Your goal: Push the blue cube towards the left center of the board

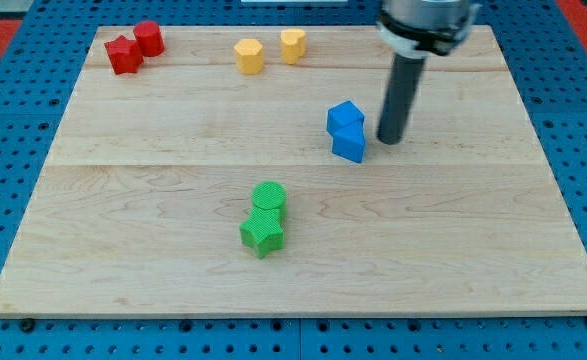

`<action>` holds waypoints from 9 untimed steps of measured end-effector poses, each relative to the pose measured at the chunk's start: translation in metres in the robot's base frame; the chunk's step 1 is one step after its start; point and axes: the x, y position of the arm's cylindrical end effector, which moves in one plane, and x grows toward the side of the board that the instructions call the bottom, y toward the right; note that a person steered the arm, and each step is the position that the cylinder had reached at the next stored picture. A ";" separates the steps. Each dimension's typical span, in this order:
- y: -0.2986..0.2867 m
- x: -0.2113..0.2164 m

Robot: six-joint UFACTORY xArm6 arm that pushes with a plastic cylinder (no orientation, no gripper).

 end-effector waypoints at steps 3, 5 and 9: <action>-0.051 -0.009; -0.094 -0.043; -0.199 0.006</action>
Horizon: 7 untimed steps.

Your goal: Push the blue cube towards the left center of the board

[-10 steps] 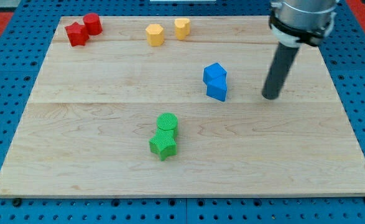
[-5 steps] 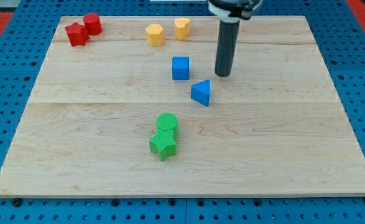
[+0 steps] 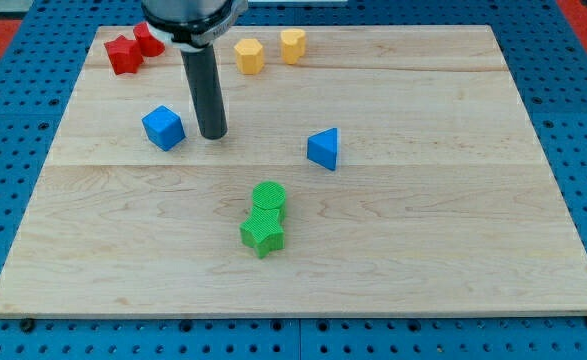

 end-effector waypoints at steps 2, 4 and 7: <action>-0.112 -0.027; -0.106 -0.090; -0.065 -0.046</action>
